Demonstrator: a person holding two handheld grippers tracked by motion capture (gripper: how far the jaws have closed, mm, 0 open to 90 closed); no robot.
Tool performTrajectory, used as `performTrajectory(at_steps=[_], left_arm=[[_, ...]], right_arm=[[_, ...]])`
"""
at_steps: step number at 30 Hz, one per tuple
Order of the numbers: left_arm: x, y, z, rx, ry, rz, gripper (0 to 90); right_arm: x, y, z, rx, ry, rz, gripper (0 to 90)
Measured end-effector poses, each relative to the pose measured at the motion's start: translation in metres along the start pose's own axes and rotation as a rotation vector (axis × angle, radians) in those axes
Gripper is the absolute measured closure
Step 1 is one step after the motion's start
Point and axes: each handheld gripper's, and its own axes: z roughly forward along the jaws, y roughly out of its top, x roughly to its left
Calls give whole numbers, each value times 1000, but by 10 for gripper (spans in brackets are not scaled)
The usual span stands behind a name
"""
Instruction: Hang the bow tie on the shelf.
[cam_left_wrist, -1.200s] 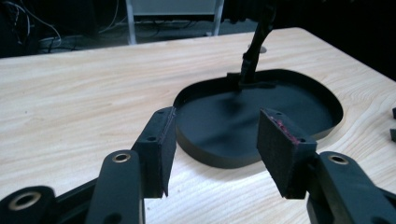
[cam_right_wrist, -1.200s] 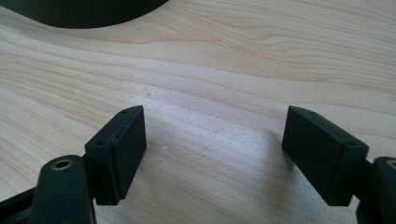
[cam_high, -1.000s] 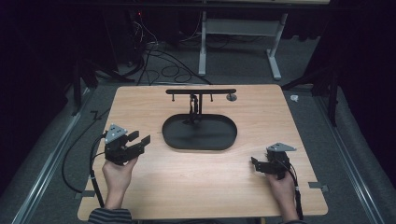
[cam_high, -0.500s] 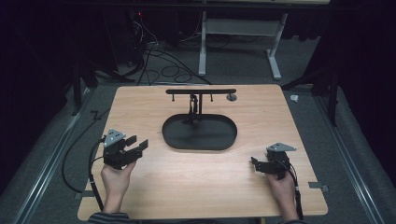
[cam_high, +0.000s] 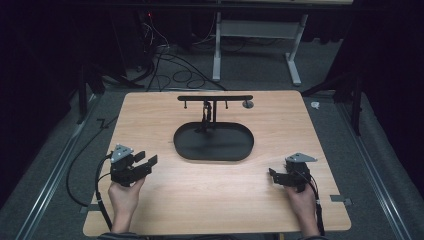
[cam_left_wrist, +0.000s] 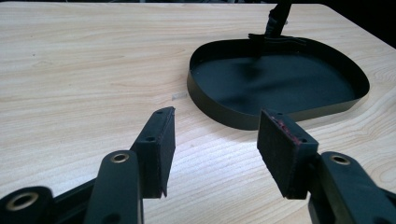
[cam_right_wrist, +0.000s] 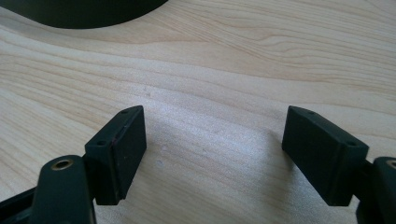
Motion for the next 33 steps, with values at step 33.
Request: performTrajectory(at_steps=[33], left_arm=[[9,-29,12,49,19,-66,468]], right_arm=[[0,0,0,0,-1,-4,229]])
